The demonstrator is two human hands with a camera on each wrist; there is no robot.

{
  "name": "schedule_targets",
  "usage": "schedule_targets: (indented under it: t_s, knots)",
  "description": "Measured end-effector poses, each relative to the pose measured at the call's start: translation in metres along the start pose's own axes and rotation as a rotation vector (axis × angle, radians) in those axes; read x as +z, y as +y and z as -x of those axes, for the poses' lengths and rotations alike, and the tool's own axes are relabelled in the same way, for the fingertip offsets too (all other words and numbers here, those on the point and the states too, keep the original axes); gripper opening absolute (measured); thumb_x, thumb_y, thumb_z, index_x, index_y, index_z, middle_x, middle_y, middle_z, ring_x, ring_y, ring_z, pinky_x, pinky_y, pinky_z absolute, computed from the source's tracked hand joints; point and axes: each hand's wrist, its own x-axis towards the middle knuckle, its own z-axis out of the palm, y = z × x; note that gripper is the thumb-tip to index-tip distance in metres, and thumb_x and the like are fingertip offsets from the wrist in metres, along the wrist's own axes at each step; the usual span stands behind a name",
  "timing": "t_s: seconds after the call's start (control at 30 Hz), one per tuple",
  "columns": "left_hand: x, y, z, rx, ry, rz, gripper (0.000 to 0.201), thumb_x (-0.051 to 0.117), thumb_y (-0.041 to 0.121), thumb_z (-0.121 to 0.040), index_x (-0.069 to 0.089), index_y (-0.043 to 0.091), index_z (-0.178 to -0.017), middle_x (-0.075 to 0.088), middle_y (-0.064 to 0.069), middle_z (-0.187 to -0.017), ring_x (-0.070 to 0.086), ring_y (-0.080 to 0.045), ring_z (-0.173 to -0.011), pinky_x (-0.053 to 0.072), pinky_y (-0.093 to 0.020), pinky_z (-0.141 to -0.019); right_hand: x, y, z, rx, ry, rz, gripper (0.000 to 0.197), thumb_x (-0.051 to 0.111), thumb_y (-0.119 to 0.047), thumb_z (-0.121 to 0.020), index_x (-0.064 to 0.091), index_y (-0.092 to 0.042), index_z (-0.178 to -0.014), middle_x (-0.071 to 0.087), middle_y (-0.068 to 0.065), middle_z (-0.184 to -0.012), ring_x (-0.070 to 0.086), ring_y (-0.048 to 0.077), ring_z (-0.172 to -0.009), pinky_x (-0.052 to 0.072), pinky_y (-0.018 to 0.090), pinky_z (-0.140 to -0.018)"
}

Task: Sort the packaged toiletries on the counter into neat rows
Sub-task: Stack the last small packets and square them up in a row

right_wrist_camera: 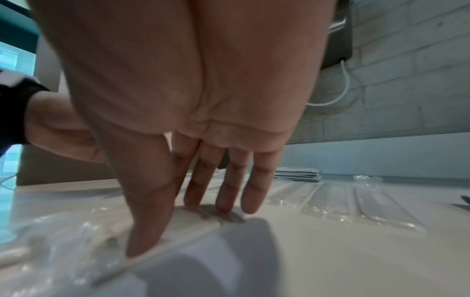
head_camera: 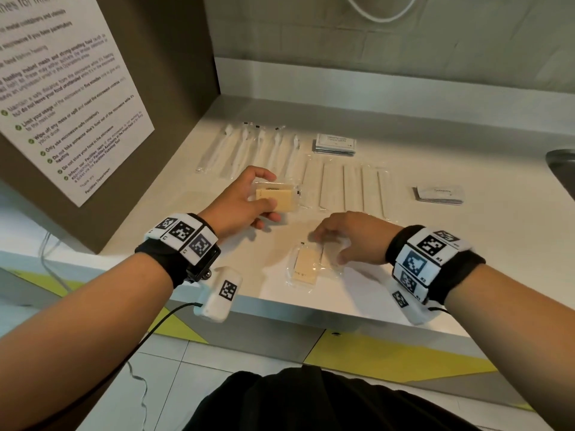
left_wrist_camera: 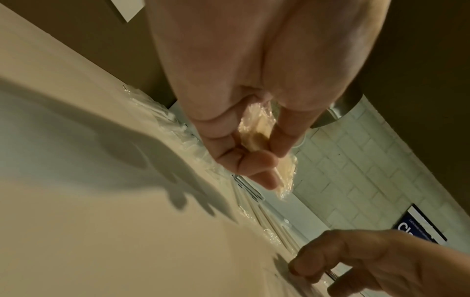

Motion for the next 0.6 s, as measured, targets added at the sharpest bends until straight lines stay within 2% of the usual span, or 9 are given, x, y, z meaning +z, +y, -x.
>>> schedule_targets:
  t_s: [0.07,0.13,0.2,0.27,0.33,0.4,0.47,0.53,0.6]
  knots:
    - [0.0,-0.001,0.001,-0.006,-0.001,-0.007,0.036,0.059,0.002,-0.093,0.048,0.026,-0.117,0.064,-0.014,-0.1,0.068,-0.023,-0.067,0.048,-0.037,-0.057,-0.003,0.005,-0.002,0.055,0.009,0.131,0.058,0.075,-0.02,-0.074,0.056,-0.028,-0.129,0.056,-0.005,-0.122,0.051,0.016,-0.11,0.044,0.027,-0.095]
    - [0.0,-0.002,0.003,-0.008,-0.002,-0.02,0.036,0.059,0.002,-0.093,0.048,0.026,-0.116,0.065,-0.014,-0.097,0.067,-0.02,-0.061,0.048,-0.039,-0.057,-0.008,0.009,-0.001,0.143,-0.004,0.273,0.048,0.076,-0.034,-0.074,0.06,-0.032,-0.119,0.053,-0.003,-0.114,0.042,0.019,-0.104,0.044,0.037,-0.094]
    - [0.002,-0.001,0.006,-0.001,-0.001,-0.032,0.036,0.059,0.002,-0.093,0.047,0.025,-0.118,0.065,-0.013,-0.098,0.067,-0.019,-0.058,0.048,-0.041,-0.058,-0.012,0.01,0.003,0.169,0.036,0.28,0.029,0.077,-0.037,-0.072,0.062,-0.034,-0.096,0.049,-0.007,-0.099,0.037,0.017,-0.097,0.044,0.036,-0.089]
    - [0.003,-0.001,0.008,0.001,-0.002,-0.033,0.036,0.058,0.001,-0.093,0.046,0.022,-0.12,0.063,-0.012,-0.1,0.068,-0.017,-0.057,0.048,-0.04,-0.057,-0.017,0.006,0.008,0.138,0.082,0.173,0.021,0.078,-0.032,-0.072,0.06,-0.03,-0.082,0.049,-0.012,-0.086,0.044,0.017,-0.092,0.042,0.031,-0.079]
    - [0.003,-0.001,0.011,-0.01,0.004,-0.027,0.037,0.056,-0.001,-0.094,0.044,0.019,-0.123,0.062,-0.011,-0.102,0.069,-0.015,-0.056,0.048,-0.035,-0.053,-0.022,-0.006,0.012,0.076,0.077,0.028,0.018,0.078,-0.022,-0.074,0.061,-0.025,-0.076,0.059,-0.011,-0.081,0.056,0.017,-0.086,0.041,0.026,-0.07]
    - [0.001,-0.002,0.012,-0.019,0.017,-0.033,0.038,0.056,-0.001,-0.094,0.044,0.018,-0.125,0.06,-0.01,-0.106,0.07,-0.016,-0.057,0.048,-0.034,-0.05,-0.022,-0.023,0.013,-0.018,0.027,-0.029,0.015,0.078,-0.018,-0.074,0.064,-0.022,-0.079,0.065,-0.006,-0.08,0.06,0.016,-0.082,0.044,0.024,-0.07]
    - [0.0,-0.003,0.013,-0.021,0.026,-0.04,0.038,0.057,-0.001,-0.093,0.045,0.018,-0.124,0.058,-0.012,-0.11,0.07,-0.018,-0.06,0.049,-0.032,-0.046,-0.016,-0.04,0.008,-0.085,-0.043,-0.004,0.021,0.079,-0.017,-0.074,0.067,-0.021,-0.091,0.065,-0.005,-0.083,0.058,0.016,-0.08,0.045,0.025,-0.07]
    - [-0.002,-0.003,0.013,-0.018,0.036,-0.042,0.037,0.056,-0.002,-0.093,0.045,0.018,-0.122,0.058,-0.016,-0.109,0.069,-0.019,-0.062,0.049,-0.027,-0.044,-0.005,-0.05,0.0,-0.106,-0.112,0.04,0.04,0.08,-0.018,-0.073,0.065,-0.027,-0.109,0.059,-0.008,-0.083,0.055,0.013,-0.079,0.042,0.023,-0.068]
    - [-0.003,-0.005,0.015,-0.021,0.038,-0.047,0.037,0.056,-0.002,-0.093,0.045,0.02,-0.121,0.061,-0.018,-0.103,0.067,-0.022,-0.063,0.049,-0.029,-0.045,0.003,-0.053,-0.007,-0.094,-0.158,0.085,0.058,0.078,-0.017,-0.074,0.058,-0.033,-0.126,0.055,-0.01,-0.088,0.053,0.012,-0.083,0.041,0.024,-0.073]
